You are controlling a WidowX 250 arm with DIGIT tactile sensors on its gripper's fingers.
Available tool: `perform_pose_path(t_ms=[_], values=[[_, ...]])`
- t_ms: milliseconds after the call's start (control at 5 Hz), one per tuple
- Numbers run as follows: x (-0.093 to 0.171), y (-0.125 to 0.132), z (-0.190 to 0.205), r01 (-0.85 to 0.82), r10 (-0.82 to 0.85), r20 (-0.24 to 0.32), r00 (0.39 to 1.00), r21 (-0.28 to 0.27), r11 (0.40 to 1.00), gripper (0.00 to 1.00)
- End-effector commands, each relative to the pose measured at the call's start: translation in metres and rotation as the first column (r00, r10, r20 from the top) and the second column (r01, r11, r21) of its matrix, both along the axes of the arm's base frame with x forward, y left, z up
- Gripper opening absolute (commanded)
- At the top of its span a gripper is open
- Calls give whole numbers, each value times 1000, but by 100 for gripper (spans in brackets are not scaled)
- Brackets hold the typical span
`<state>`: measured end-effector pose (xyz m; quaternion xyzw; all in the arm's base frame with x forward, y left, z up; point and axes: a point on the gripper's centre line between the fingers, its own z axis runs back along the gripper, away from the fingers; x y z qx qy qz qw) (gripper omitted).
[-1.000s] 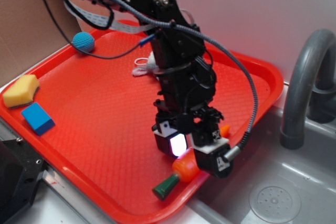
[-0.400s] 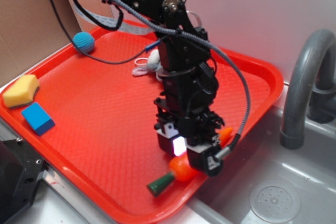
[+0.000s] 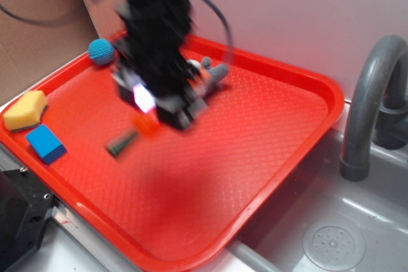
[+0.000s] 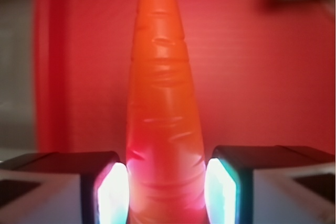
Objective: Grab the carrot.
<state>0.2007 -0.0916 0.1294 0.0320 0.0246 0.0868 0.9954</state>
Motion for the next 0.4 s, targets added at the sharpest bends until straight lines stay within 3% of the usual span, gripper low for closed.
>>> perform_pose_path(t_ms=[0,200], values=[[-31,74,80,-292,287,85,954,55,955,0],[-41,86,95,-332,327,103,939,36,943,0]])
